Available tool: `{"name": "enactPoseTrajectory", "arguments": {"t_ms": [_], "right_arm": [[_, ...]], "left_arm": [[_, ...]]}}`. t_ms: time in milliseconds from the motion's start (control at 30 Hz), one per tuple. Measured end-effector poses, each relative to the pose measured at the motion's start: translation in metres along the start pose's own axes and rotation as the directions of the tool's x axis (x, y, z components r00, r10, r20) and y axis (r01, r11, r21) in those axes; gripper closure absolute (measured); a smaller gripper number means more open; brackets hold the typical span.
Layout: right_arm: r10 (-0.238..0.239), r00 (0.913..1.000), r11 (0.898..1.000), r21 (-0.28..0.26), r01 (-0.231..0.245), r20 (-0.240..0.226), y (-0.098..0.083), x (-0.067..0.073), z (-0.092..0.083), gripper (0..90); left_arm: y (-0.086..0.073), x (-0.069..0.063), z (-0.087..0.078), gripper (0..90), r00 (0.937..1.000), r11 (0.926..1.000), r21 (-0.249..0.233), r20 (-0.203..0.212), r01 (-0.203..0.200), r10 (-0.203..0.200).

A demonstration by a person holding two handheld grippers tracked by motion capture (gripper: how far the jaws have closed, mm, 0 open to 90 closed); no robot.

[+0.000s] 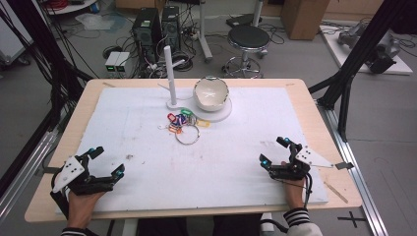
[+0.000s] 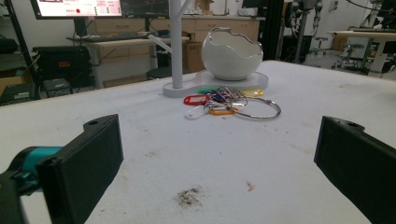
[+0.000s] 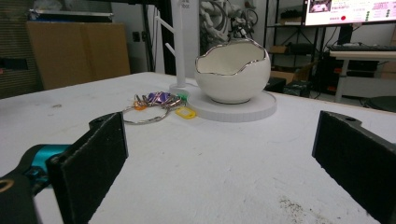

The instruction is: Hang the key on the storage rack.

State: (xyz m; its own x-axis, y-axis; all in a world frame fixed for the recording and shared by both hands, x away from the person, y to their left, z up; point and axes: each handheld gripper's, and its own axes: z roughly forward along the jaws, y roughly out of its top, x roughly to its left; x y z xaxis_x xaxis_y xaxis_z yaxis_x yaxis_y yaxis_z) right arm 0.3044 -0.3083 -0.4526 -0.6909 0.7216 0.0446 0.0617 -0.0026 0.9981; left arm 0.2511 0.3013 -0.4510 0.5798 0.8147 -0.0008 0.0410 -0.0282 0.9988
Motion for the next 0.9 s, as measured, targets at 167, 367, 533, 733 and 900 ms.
{"name": "enactPoseTrajectory", "arguments": {"t_ms": [167, 367, 533, 733, 900], "right_arm": [[-0.003, 1.0, 1.0, 0.003, 0.003, -0.002, 0.0, 0.0015, 0.0001, 2.9], [-0.004, 1.0, 1.0, 0.001, 0.004, 0.002, -0.0001, 0.0008, 0.0002, 2.9], [-0.006, 1.0, 1.0, 0.003, 0.006, -0.001, 0.0, 0.0012, 0.0004, 2.9], [-0.008, 1.0, 1.0, 0.004, 0.008, 0.001, 0.0001, 0.0012, 0.0005, 2.9], [-0.006, 1.0, 1.0, 0.008, 0.006, -0.001, 0.0001, 0.0011, 0.0007, 2.9]], "left_arm": [[-0.0001, 0.0002, -0.0004, 1.7, 1.0, 1.0, -0.001, 0.005, -0.001, 0.001], [-0.0003, 0.0, -0.0008, 1.7, 1.0, 0.9999, -0.009, 0.003, 0.004, -0.003], [-0.0001, 0.0006, -0.0005, 1.7, 1.0, 1.0, -0.006, 0.004, 0.008, -0.008], [0.0002, 0.002, -0.0006, 1.7, 0.9999, 0.9998, -0.009, -0.007, 0.015, -0.016], [0.0087, 0.0085, 0.0025, 1.7, 0.9998, 0.9998, -0.011, 0.005, 0.019, -0.019]]}}
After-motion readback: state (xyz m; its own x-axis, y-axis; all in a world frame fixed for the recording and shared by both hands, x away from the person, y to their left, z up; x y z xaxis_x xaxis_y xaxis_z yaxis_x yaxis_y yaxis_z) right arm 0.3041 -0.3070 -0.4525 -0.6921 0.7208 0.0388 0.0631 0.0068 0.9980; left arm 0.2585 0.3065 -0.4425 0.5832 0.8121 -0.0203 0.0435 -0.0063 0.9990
